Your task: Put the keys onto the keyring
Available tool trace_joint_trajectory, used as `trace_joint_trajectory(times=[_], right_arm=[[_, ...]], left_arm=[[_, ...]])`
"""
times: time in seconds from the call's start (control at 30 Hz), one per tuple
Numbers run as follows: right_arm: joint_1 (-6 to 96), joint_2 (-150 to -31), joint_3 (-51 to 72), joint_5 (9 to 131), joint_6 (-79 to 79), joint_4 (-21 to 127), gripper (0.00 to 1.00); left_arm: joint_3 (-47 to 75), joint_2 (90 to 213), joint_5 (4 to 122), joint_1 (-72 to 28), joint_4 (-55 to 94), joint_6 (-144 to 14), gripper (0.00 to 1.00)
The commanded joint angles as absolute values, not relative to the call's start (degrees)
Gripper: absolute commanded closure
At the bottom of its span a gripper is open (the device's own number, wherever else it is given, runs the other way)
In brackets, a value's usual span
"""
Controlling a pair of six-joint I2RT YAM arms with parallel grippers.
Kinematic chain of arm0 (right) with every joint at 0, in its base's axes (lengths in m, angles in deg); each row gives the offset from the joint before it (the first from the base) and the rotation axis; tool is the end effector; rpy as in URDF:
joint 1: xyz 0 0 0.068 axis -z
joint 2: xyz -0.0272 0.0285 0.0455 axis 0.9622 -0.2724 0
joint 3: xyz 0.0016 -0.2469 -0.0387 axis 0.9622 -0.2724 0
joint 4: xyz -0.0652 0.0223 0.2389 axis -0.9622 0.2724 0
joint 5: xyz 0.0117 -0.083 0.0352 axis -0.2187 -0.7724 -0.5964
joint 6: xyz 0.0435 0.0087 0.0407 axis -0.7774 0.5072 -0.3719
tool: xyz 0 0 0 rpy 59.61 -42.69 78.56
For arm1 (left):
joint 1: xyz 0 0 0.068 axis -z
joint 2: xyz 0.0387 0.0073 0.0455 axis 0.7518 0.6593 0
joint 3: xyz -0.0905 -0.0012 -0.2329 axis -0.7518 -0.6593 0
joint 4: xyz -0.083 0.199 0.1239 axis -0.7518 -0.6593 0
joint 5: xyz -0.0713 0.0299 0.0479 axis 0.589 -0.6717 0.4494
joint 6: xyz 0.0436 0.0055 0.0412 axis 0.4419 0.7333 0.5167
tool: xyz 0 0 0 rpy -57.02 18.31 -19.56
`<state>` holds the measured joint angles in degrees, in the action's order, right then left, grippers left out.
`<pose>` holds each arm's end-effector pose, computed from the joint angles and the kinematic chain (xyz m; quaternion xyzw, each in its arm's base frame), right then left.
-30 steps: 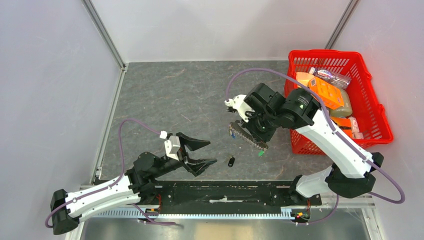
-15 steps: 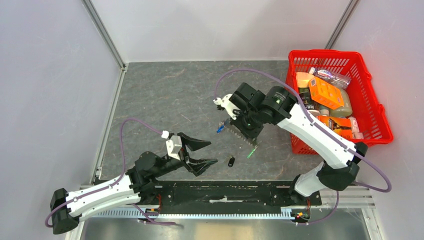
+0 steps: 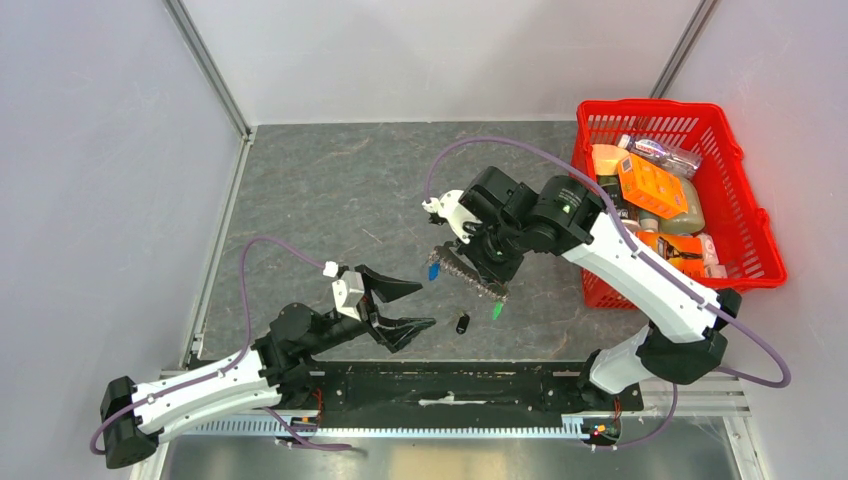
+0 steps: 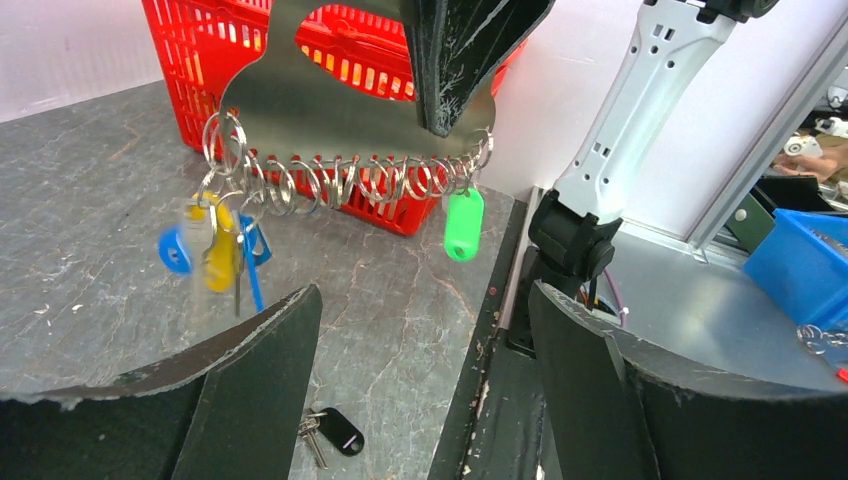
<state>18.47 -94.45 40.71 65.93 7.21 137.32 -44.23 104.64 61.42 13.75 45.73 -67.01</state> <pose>0.1361 0.2047 0.3844 -0.4636 0.8575 0.1294 0.1817 0.0709 -0.1474 0.2566 0.2968 0.5436 -0.5133 0.5941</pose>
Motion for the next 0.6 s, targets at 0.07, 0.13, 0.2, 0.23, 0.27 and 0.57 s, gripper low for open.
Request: trace_joint_trajectory(times=[0.07, 0.13, 0.2, 0.23, 0.27, 0.57], right_arm=[[18.3, -93.1, 44.8, 68.7, 8.4, 138.4, 1.00], [18.4, -93.3, 44.9, 69.0, 8.5, 138.6, 1.00], [18.4, -93.5, 45.0, 69.4, 8.4, 138.8, 1.00], [18.4, -93.6, 45.1, 69.6, 8.4, 138.9, 1.00], [18.4, -93.6, 45.1, 69.6, 8.4, 138.8, 1.00], [18.3, -93.8, 45.8, 70.2, 8.3, 138.8, 1.00]], left_arm=[[-43.9, 105.2, 62.5, 14.0, 48.5, -67.6, 0.18], [-44.0, 105.4, 62.7, 14.0, 48.7, -67.8, 0.18], [-44.0, 106.0, 63.0, 14.0, 49.2, -68.0, 0.18], [-43.9, 106.3, 63.4, 14.1, 49.5, -68.0, 0.18], [-43.8, 106.6, 63.6, 14.1, 49.7, -68.1, 0.18], [-43.8, 107.2, 63.6, 14.0, 50.0, -68.1, 0.18]])
